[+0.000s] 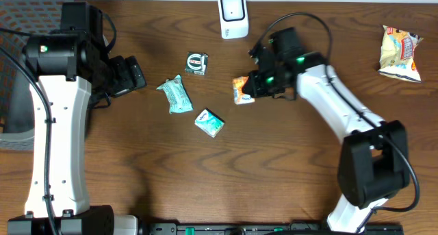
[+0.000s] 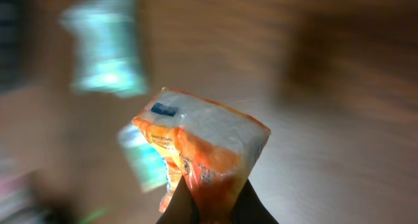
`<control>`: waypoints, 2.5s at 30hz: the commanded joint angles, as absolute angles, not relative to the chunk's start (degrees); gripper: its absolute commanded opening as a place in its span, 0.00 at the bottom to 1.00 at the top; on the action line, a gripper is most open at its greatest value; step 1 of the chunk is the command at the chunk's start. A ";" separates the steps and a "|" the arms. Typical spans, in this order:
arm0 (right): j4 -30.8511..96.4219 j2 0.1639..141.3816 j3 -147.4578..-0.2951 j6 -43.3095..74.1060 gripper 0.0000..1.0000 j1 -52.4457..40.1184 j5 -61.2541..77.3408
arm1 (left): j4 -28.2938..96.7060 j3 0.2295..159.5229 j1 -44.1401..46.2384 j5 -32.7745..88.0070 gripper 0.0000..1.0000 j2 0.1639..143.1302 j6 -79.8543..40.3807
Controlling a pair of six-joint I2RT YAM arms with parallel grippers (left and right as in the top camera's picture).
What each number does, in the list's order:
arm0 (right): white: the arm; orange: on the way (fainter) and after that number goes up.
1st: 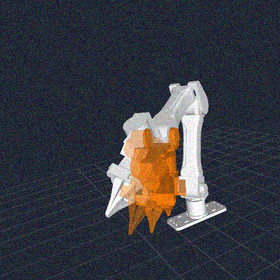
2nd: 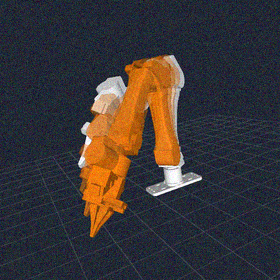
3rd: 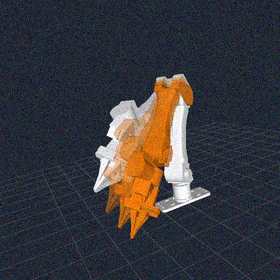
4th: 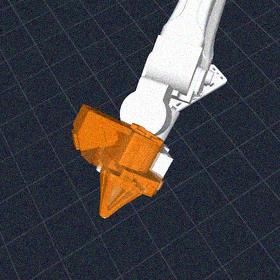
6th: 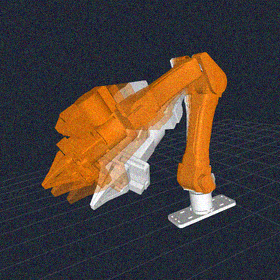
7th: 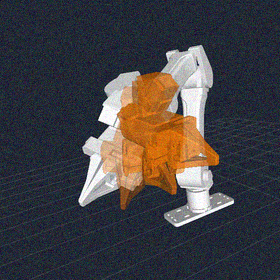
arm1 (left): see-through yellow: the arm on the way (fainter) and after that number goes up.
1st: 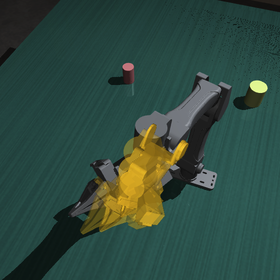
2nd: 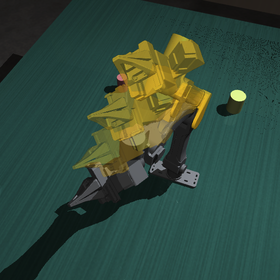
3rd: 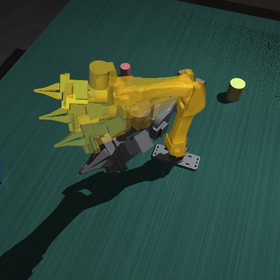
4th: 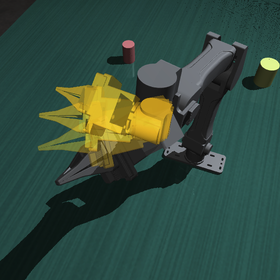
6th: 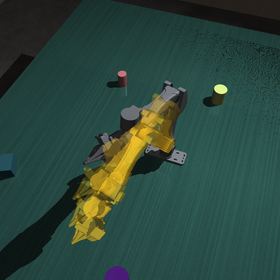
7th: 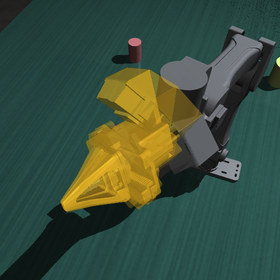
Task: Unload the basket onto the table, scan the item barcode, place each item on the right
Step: 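Lift the orange box up in front of the scanner window, then carry the orange box to the right table edge and release it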
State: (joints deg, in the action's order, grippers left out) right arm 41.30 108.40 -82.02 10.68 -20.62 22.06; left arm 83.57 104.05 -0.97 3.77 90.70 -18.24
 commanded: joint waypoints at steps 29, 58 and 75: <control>13.76 138.23 -127.81 -46.81 0.01 -27.77 -32.58 | 83.72 103.79 -1.06 3.64 0.98 90.83 -18.96; 20.05 137.45 -127.72 -40.77 0.01 -25.28 -29.02 | 83.72 103.79 -1.06 3.64 0.98 90.83 -18.98; 55.94 131.52 -127.70 -12.16 0.05 5.08 -13.63 | 83.72 103.79 -1.06 3.64 0.98 90.83 -18.98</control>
